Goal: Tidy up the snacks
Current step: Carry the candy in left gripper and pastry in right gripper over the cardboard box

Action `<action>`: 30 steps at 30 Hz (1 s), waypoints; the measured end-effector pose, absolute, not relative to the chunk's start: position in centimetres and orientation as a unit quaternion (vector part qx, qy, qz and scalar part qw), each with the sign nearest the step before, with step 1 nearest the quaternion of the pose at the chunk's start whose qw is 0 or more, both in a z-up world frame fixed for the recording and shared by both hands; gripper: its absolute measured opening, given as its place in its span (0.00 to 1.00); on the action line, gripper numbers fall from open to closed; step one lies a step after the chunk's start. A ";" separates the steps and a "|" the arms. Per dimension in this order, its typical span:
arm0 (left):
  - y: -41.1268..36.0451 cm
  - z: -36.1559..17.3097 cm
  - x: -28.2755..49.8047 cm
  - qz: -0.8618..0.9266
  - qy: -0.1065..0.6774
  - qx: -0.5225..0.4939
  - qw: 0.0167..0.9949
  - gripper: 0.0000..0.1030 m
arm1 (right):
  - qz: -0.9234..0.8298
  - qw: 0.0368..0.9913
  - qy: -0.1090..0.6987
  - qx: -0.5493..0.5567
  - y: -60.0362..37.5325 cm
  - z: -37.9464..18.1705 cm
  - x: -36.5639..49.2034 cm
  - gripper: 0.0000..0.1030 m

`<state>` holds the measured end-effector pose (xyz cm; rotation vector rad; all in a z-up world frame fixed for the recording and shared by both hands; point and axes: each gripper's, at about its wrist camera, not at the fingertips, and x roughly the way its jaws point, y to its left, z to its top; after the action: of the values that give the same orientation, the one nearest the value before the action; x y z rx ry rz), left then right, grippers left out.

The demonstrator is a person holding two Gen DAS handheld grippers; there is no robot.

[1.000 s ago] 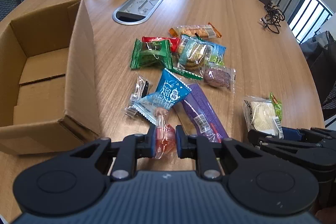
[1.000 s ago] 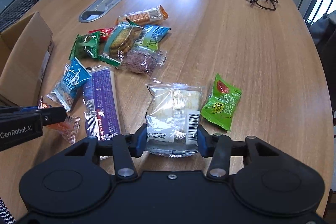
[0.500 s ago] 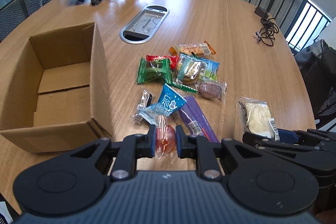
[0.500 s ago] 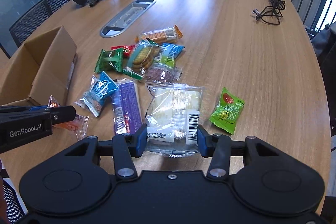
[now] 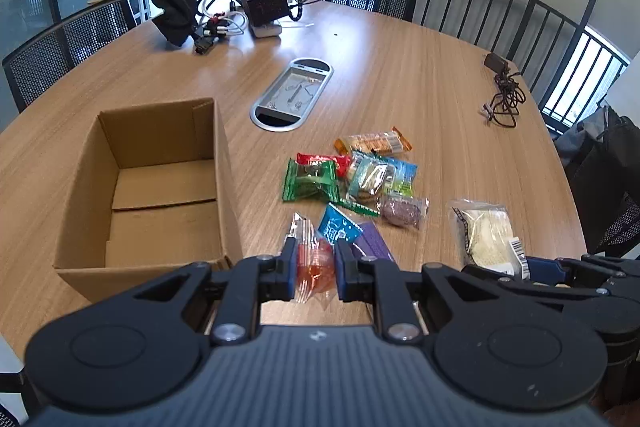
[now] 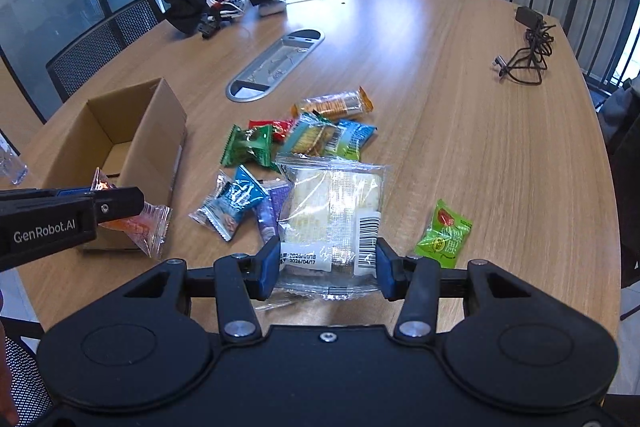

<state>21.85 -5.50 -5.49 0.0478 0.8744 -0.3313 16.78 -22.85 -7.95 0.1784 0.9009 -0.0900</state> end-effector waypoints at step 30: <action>3.3 -1.9 22.6 -0.074 0.382 -0.019 0.921 0.17 | 0.064 0.910 0.407 0.047 -14.9 -5.0 20.0 0.45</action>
<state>22.56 3.31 -1.89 -0.0390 0.7843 -0.1515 19.97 -14.91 -5.04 0.0972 0.8400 0.1330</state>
